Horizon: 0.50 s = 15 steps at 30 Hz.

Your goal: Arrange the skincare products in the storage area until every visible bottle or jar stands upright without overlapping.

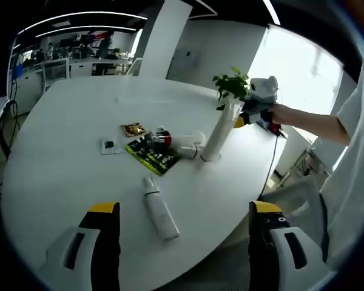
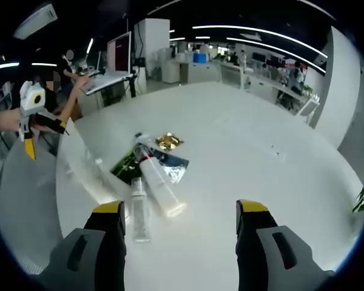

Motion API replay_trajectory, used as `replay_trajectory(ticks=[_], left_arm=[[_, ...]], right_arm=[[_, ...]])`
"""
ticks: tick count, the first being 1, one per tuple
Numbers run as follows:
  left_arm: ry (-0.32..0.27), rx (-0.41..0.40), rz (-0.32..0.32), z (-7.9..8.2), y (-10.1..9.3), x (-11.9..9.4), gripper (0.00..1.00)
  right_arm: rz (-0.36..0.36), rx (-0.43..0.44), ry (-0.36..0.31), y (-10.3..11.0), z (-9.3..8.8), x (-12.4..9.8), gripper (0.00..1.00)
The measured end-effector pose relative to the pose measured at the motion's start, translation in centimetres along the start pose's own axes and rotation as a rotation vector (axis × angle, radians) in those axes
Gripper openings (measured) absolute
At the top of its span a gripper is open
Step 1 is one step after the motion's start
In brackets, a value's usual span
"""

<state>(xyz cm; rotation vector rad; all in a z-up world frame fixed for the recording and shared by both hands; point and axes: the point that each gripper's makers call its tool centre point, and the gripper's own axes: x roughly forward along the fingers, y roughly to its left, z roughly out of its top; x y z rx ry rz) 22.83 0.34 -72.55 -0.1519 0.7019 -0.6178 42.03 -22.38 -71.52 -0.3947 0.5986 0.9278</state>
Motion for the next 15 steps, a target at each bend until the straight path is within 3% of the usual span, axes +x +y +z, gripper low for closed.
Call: replay_trajectory(ticks=[6, 15], left_arm=[[0.005, -0.012, 0.005, -0.4, 0.1, -0.3, 0.80], [0.021, -0.001, -0.007, -1.2, -0.1, -0.4, 0.79]], right_arm=[[0.004, -0.046, -0.041, 0.2, 3.1, 0.5, 0.71], [0.010, -0.096, -0.041, 0.4, 5.4, 1.1, 0.69]])
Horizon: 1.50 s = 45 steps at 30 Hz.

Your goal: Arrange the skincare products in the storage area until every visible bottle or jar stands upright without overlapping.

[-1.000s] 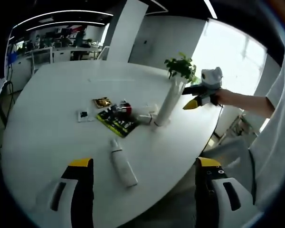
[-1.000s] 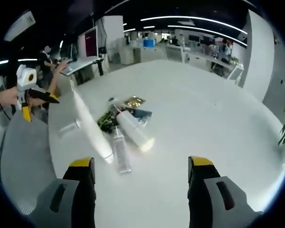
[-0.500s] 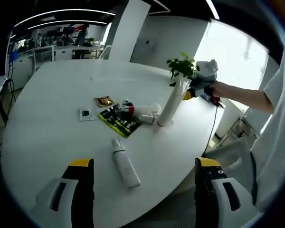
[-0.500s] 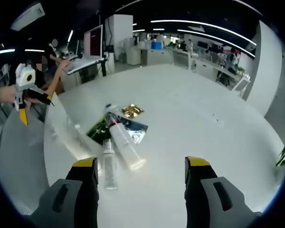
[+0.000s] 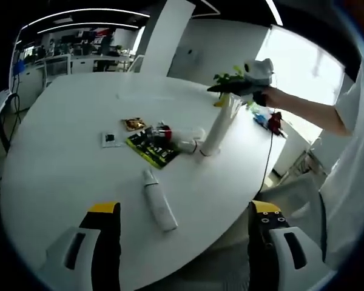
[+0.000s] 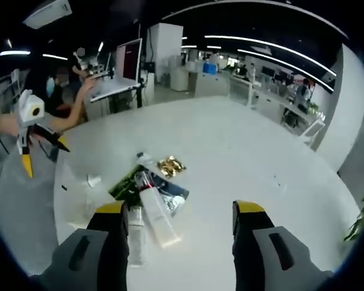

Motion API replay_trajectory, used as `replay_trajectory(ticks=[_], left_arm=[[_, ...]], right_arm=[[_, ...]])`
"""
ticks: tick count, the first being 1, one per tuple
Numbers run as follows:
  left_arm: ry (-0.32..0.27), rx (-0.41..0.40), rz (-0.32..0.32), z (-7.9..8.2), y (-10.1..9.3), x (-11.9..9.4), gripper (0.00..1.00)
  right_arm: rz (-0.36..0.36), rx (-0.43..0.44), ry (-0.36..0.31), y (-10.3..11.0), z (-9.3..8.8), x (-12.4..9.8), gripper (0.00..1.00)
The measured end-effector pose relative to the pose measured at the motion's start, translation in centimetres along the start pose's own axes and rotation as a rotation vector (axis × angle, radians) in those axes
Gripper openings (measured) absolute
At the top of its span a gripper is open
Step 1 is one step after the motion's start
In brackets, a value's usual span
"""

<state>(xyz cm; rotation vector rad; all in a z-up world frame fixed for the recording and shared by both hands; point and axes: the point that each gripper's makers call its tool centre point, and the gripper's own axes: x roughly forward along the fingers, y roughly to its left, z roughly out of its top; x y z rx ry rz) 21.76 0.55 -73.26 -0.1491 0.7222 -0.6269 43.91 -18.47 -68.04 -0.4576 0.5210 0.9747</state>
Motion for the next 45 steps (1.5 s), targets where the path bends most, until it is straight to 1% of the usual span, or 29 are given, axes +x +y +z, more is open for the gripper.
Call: replay_trajectory(ticks=[1, 2, 3, 4, 5, 7, 9, 11, 12, 16, 19, 21, 23, 24, 25, 26, 28, 29, 31, 32, 34, 35, 36, 38, 39, 41, 42, 45], left_arm=[[0.021, 0.035, 0.014, -0.4, 0.4, -0.2, 0.79], [0.056, 0.073, 0.036, -1.0, 0.9, -0.5, 0.80], [0.076, 0.092, 0.042, -1.3, 1.1, -0.6, 0.80], [0.090, 0.112, 0.039, -1.6, 1.1, -0.8, 0.80], [0.089, 0.118, 0.033, -1.7, 1.1, -0.9, 0.80], [0.079, 0.113, 0.019, -1.7, 1.1, -1.3, 0.80], [0.051, 0.090, 0.012, -1.4, 1.0, -1.6, 0.80], [0.025, 0.067, 0.008, -1.3, 1.3, -2.0, 0.80], [0.019, 0.061, 0.005, -1.2, 1.5, -2.0, 0.80], [0.005, 0.074, 0.011, -1.0, 1.5, -2.1, 0.80], [-0.013, 0.054, 0.012, -0.9, 1.9, -2.6, 0.81], [-0.028, 0.045, 0.035, -0.8, 2.7, -3.1, 0.81], [-0.049, 0.005, 0.045, -1.2, 3.9, -3.5, 0.81], [-0.078, -0.028, 0.040, -1.3, 4.5, -3.6, 0.81], [-0.091, -0.044, 0.040, -1.2, 4.6, -3.7, 0.80], [-0.122, -0.076, 0.042, -0.9, 3.9, -3.9, 0.80], [-0.123, -0.063, 0.048, -1.0, 3.9, -4.0, 0.77], [-0.137, -0.053, 0.068, -0.7, 4.2, -4.0, 0.76], [-0.147, -0.051, 0.062, -0.6, 4.2, -3.7, 0.76], [-0.158, -0.061, 0.048, -0.5, 3.9, -3.5, 0.76], [-0.150, -0.056, 0.034, -0.7, 3.6, -3.3, 0.78], [-0.138, -0.048, 0.039, -0.9, 3.7, -3.1, 0.78], [-0.121, -0.036, 0.042, -1.2, 3.7, -2.9, 0.79], [-0.113, -0.030, 0.044, -1.4, 3.7, -2.8, 0.79], [-0.111, -0.028, 0.047, -1.4, 3.8, -2.8, 0.79], [-0.115, -0.037, 0.056, -1.4, 4.1, -2.9, 0.79], [-0.117, -0.040, 0.058, -1.3, 4.1, -2.9, 0.79], [-0.125, -0.053, 0.057, -1.3, 4.2, -3.0, 0.79]], right_arm=[[-0.002, -0.004, -0.002, -0.1, 0.2, 0.0, 0.69], [-0.002, -0.005, -0.005, -0.1, 0.5, 0.0, 0.69], [-0.001, -0.006, -0.006, -0.1, 0.6, 0.0, 0.69], [0.000, -0.010, -0.005, -0.1, 0.8, 0.0, 0.69], [0.000, -0.012, -0.004, -0.2, 0.7, 0.1, 0.69], [0.005, -0.016, 0.008, -0.3, 0.5, 0.2, 0.69], [0.010, -0.030, 0.030, -0.4, 0.2, 0.3, 0.69], [0.013, -0.038, 0.041, -0.6, 0.1, 0.4, 0.69], [0.023, -0.056, 0.067, -1.0, 0.2, 0.7, 0.69], [0.040, -0.088, 0.088, -1.3, 0.8, 0.9, 0.68], [0.063, -0.111, 0.103, -1.6, 1.1, 1.4, 0.68], [0.083, -0.137, 0.124, -1.3, 1.1, 1.7, 0.67], [0.100, -0.155, 0.138, -1.3, 1.2, 2.1, 0.67], [0.121, -0.167, 0.144, -1.1, 1.4, 2.5, 0.67], [0.129, -0.171, 0.148, -1.0, 1.5, 2.8, 0.67], [0.144, -0.183, 0.160, -0.7, 1.5, 3.0, 0.66], [0.160, -0.193, 0.171, -0.4, 1.4, 3.3, 0.65], [0.176, -0.200, 0.178, -0.1, 1.3, 3.6, 0.64], [0.203, -0.210, 0.190, 0.4, 1.1, 4.0, 0.63], [0.217, -0.219, 0.200, 0.6, 0.9, 4.3, 0.63], [0.245, -0.230, 0.211, 1.0, 0.7, 4.8, 0.62], [0.263, -0.239, 0.219, 1.6, 1.0, 4.7, 0.61], [0.274, -0.246, 0.226, 1.8, 0.9, 4.9, 0.61], [0.311, -0.253, 0.257, 2.0, -0.1, 5.4, 0.60], [0.326, -0.261, 0.274, 1.9, -0.6, 6.0, 0.59], [0.363, -0.289, 0.307, 2.6, -1.3, 6.4, 0.59], [0.368, -0.305, 0.316, 2.8, -1.6, 6.8, 0.58], [0.387, -0.316, 0.337, 3.2, -2.2, 8.0, 0.57]])
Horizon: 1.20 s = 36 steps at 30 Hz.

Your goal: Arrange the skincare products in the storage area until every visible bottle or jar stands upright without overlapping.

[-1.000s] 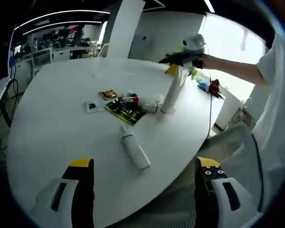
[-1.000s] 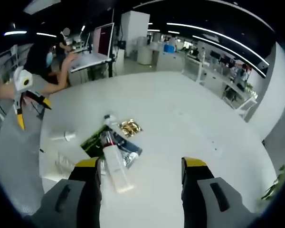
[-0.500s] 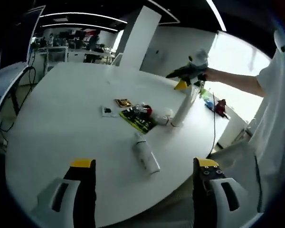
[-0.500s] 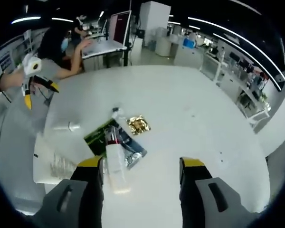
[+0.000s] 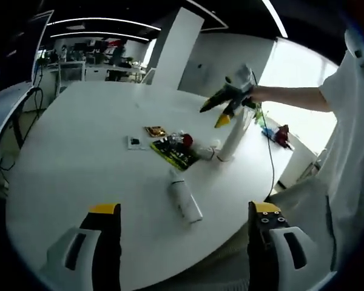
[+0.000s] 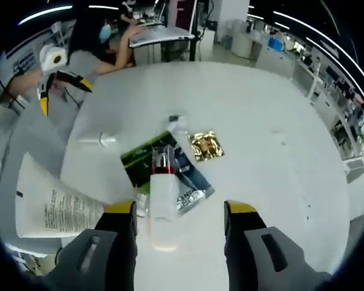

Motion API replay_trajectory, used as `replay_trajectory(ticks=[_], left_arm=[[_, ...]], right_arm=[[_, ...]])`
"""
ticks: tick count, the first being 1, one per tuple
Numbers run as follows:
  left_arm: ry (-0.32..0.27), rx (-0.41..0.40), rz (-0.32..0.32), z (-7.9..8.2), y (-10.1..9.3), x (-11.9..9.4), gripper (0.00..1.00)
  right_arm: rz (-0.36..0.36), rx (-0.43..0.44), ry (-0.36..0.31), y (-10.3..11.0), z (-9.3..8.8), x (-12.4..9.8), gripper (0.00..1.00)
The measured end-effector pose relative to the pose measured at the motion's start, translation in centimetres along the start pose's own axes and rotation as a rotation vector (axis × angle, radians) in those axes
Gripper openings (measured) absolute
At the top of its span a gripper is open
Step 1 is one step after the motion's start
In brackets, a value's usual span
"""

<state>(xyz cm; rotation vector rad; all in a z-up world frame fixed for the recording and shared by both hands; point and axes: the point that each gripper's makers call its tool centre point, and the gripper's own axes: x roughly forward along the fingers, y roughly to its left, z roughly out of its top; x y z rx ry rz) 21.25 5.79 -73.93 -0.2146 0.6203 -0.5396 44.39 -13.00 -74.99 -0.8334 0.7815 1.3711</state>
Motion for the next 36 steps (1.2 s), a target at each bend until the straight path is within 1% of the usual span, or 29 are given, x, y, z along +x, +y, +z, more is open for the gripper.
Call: replay_trajectory(ticks=[4, 5, 7, 9, 11, 13, 15, 17, 21, 23, 24, 26, 30, 32, 34, 36], left_arm=[[0.012, 0.004, 0.008, -0.2, 0.2, 0.1, 0.79], [0.012, 0.002, 0.011, -0.2, 0.1, 0.1, 0.79], [0.013, -0.002, 0.014, -0.2, 0.2, 0.1, 0.79], [0.017, -0.006, 0.017, -0.2, 0.2, 0.1, 0.79], [0.021, -0.006, 0.019, -0.4, 0.9, 0.2, 0.79], [0.024, -0.008, 0.020, -0.5, 1.4, 0.3, 0.79], [0.026, -0.011, 0.019, -0.7, 1.9, 0.3, 0.79], [0.029, -0.013, 0.021, -0.8, 2.3, 0.4, 0.79], [0.034, -0.015, 0.023, -1.0, 2.8, 0.4, 0.79], [0.035, -0.014, 0.023, -1.0, 2.4, 0.4, 0.79], [0.037, -0.014, 0.025, -1.0, 2.3, 0.4, 0.79], [0.038, -0.013, 0.026, -1.1, 2.2, 0.4, 0.79], [0.043, -0.010, 0.027, -1.1, 1.8, 0.4, 0.78], [0.043, -0.010, 0.023, -1.1, 1.7, 0.4, 0.78], [0.044, -0.009, 0.022, -1.2, 1.9, 0.4, 0.78], [0.043, -0.010, 0.022, -1.1, 1.5, 0.4, 0.78]], right_arm=[[0.034, -0.012, 0.025, 0.4, -0.2, 1.2, 0.56], [0.039, -0.015, 0.045, 0.5, -0.5, 1.6, 0.55], [0.059, -0.021, 0.075, 1.0, -1.0, 2.1, 0.53], [0.066, -0.031, 0.097, 1.4, -1.3, 2.7, 0.49], [0.077, -0.045, 0.112, 1.4, -1.6, 3.5, 0.46], [0.085, -0.047, 0.117, 1.4, -1.6, 4.1, 0.43], [0.098, -0.059, 0.123, 1.8, -1.6, 4.4, 0.37], [0.091, -0.067, 0.125, 1.6, -1.6, 4.7, 0.34], [0.100, -0.061, 0.130, 1.4, -1.5, 5.5, 0.36], [0.106, -0.068, 0.141, 1.6, -1.5, 5.9, 0.36], [0.113, -0.075, 0.145, 1.6, -1.3, 5.6, 0.35], [0.115, -0.077, 0.154, 1.6, -1.3, 5.8, 0.36], [0.117, -0.054, 0.178, 1.6, -1.5, 5.9, 0.37], [0.128, -0.053, 0.185, 1.7, -1.4, 6.2, 0.36], [0.141, -0.059, 0.186, 2.2, -1.5, 6.1, 0.32], [0.159, -0.072, 0.184, 2.7, -1.7, 6.4, 0.29]])
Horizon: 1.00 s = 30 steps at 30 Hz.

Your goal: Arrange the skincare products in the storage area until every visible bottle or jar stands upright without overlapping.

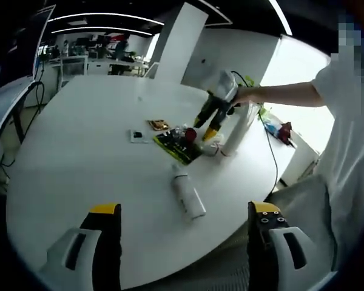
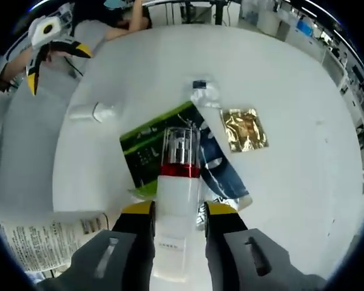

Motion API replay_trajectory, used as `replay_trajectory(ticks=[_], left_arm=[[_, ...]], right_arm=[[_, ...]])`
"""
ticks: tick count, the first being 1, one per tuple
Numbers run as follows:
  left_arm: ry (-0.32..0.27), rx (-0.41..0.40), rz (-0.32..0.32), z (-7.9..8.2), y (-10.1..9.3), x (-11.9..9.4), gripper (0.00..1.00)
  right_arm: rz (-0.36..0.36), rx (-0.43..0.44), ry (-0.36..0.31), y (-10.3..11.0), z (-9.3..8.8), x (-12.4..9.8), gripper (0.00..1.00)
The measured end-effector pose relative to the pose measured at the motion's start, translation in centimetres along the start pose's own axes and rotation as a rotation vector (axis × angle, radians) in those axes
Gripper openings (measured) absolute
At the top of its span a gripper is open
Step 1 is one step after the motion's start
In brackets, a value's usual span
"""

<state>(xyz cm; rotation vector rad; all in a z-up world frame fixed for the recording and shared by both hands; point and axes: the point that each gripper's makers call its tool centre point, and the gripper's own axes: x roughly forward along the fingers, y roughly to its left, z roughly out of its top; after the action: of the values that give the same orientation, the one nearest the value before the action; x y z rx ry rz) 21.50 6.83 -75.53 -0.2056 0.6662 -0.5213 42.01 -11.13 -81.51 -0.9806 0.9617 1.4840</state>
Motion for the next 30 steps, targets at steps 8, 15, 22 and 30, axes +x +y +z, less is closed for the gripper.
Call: replay_trajectory(ticks=[8, 15, 22, 30], left_arm=[[0.006, 0.003, -0.005, -0.2, 0.5, 0.1, 0.78], [0.010, 0.002, -0.004, 0.4, -0.9, 0.0, 0.78], [0.017, 0.001, -0.007, 0.2, -0.6, 0.1, 0.77], [0.020, -0.006, -0.001, -0.2, 0.2, 0.1, 0.77]], right_arm=[[-0.020, 0.035, 0.012, -0.4, -0.2, 0.7, 0.29], [-0.035, 0.033, 0.028, -0.1, -0.3, 1.0, 0.30], [-0.082, 0.044, -0.004, -0.5, -0.4, 1.4, 0.30], [-0.104, 0.035, -0.029, -0.7, 0.0, 1.2, 0.28]])
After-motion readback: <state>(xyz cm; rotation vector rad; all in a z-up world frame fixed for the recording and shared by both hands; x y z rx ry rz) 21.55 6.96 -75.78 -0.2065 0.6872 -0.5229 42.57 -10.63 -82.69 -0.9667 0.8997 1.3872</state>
